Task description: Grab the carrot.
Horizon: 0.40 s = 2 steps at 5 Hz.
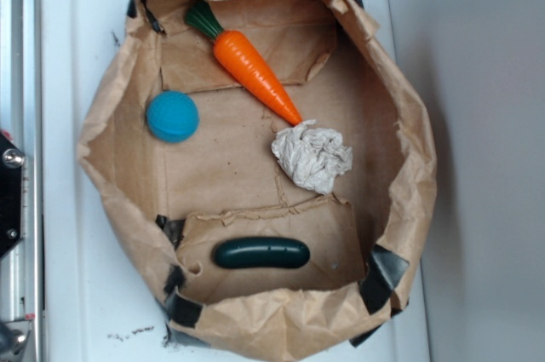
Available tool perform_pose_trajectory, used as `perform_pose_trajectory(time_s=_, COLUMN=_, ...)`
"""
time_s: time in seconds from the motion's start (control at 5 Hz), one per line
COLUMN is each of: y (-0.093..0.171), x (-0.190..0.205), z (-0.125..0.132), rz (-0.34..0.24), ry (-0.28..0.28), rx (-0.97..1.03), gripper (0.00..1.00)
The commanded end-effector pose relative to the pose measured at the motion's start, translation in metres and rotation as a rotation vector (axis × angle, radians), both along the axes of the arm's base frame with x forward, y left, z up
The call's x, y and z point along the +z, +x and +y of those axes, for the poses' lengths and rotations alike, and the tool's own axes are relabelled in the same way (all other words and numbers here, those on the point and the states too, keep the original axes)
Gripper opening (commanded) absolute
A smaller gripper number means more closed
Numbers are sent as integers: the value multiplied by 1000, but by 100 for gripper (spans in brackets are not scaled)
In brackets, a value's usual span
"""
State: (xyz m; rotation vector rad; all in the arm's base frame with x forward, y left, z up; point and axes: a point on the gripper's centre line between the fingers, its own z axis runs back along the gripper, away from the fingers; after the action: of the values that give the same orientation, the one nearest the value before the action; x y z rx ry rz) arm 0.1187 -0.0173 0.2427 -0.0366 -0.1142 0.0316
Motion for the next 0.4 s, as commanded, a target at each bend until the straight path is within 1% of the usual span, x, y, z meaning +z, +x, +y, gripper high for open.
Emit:
perform_pose_trajectory(time_s=0.0, y=0, x=0, z=0, rz=0, ry=0, rx=0, gripper=100)
perform_pose_trajectory(time_s=0.2, y=23, x=1, z=-12, rz=-23, ry=-24, rx=-26, gripper=100)
